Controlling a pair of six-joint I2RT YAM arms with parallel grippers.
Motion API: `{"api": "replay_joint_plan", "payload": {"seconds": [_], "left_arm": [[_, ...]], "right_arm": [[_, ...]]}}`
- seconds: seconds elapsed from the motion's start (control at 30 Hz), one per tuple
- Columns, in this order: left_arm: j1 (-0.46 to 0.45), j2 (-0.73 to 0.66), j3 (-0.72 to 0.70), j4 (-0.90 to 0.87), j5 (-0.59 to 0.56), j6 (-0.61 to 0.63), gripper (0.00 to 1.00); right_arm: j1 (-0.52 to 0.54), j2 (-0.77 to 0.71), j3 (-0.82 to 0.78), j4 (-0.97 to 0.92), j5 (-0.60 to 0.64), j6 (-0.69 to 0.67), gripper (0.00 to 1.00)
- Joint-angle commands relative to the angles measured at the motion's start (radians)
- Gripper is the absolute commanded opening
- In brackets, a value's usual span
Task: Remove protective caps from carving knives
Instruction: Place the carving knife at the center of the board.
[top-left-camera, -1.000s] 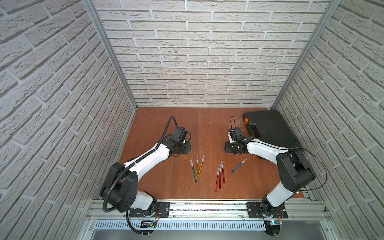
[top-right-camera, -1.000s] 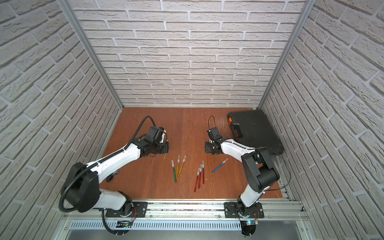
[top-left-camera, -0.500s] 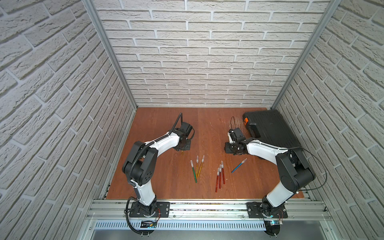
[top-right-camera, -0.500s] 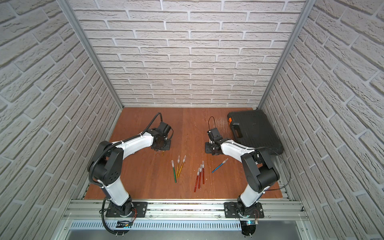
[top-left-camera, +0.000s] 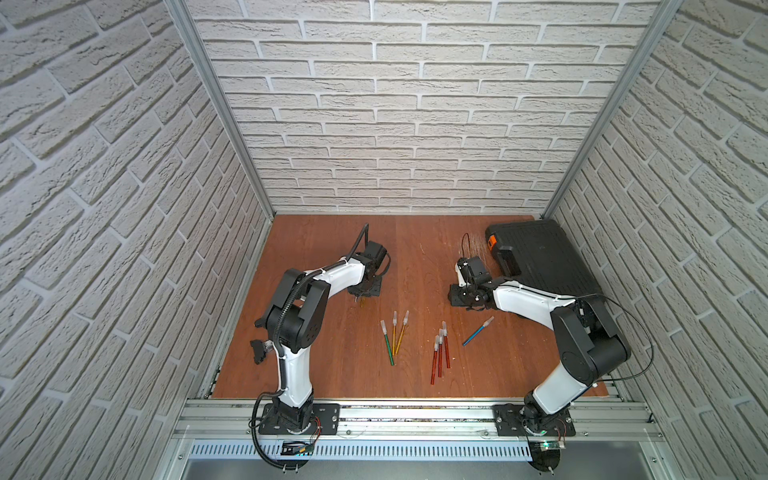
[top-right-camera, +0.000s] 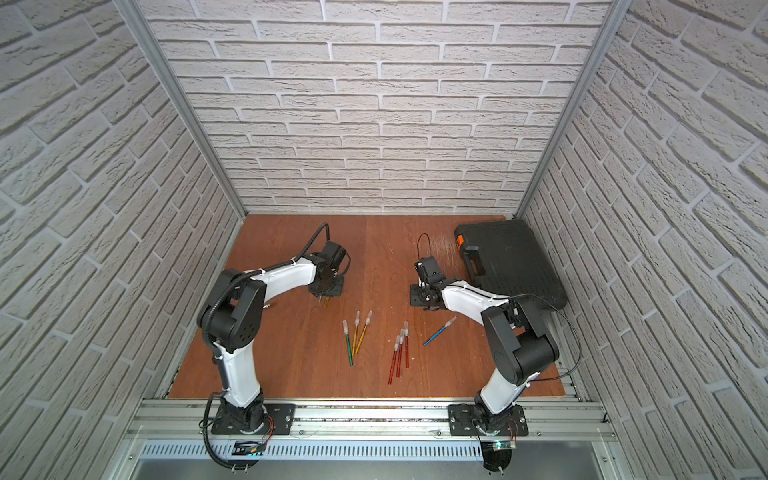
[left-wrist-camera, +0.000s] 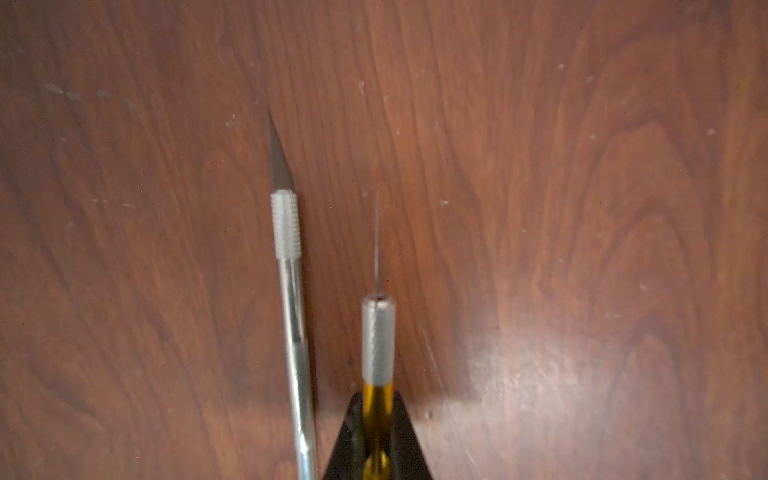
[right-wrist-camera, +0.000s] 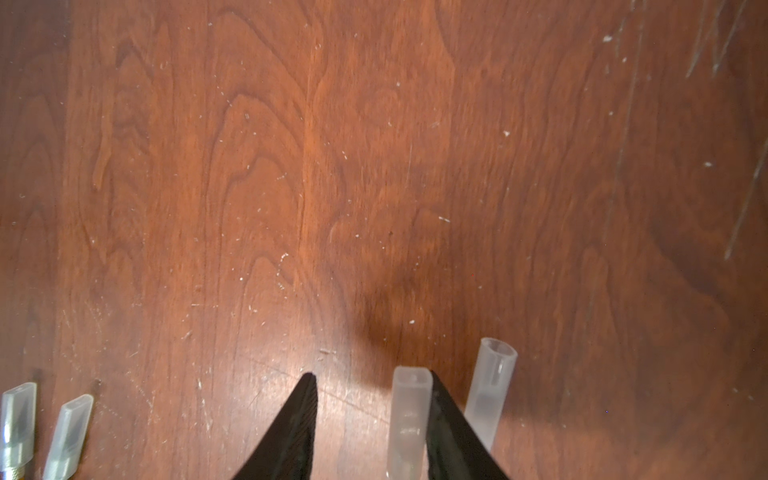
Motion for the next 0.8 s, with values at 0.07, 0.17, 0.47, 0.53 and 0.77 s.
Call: {"api": "replay_joint_plan", "payload": {"seconds": [0.07, 0.17, 0.47, 0.53, 0.77], "left_arm": [[0.02, 0.051, 0.039, 0.013, -0.02, 0.012, 0.0], [0.02, 0.069, 0.043, 0.013, -0.013, 0.011, 0.02], [0.02, 0.079, 0.03, 0.023, -0.003, 0.004, 0.14], [0.02, 0.08, 0.028, 0.025, -0.002, 0.004, 0.14], [0.02, 0.084, 0.018, 0.026, 0.001, 0.003, 0.18]], "right_arm": [[0.003, -0.02, -0.014, 0.023, 0.001, 0.002, 0.43], [0.003, -0.02, -0.016, 0.026, 0.0, 0.005, 0.43], [0.005, -0.014, -0.03, 0.057, 0.004, 0.013, 0.43], [0.006, -0.016, -0.032, 0.058, 0.003, 0.014, 0.43], [0.009, -0.02, -0.031, 0.054, 0.003, 0.013, 0.43]]}}
